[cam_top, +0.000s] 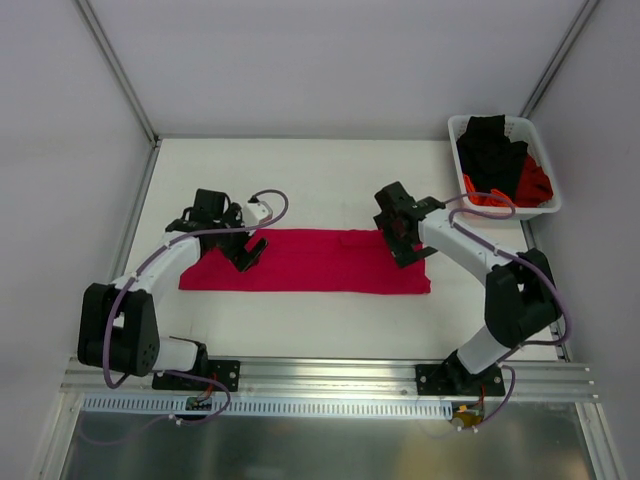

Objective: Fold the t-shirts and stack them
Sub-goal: Fold the tshirt

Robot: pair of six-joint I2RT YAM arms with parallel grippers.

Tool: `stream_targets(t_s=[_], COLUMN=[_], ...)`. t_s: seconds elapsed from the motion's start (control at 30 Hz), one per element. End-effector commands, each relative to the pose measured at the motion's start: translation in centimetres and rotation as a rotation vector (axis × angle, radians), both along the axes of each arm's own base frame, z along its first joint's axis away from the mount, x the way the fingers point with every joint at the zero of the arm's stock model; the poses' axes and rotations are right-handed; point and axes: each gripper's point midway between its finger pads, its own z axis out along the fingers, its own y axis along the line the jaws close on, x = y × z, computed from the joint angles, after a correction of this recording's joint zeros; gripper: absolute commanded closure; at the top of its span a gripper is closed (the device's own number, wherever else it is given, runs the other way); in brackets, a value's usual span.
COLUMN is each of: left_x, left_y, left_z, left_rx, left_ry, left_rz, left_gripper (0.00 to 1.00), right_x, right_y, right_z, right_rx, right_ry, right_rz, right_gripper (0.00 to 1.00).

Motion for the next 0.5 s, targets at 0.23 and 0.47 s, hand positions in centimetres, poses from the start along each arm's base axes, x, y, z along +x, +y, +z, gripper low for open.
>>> stream_targets(t_s=[0.23, 0.47], left_x=[0.1, 0.4], left_y=[0.4, 0.7], left_z=[-2.3, -4.0], left_rx=[0.047, 0.079], left_ry=[0.073, 0.135], left_rz=[0.010, 0.053], left_gripper=[0.09, 0.09], right_x=[0.1, -0.6], right_y=[-0.3, -0.3], right_z=[-2.3, -4.2], right_rx=[-0.034, -0.038], right_ry=[0.039, 0.080], right_rz=[-0.008, 0.009], right_gripper=[0.01, 0.00])
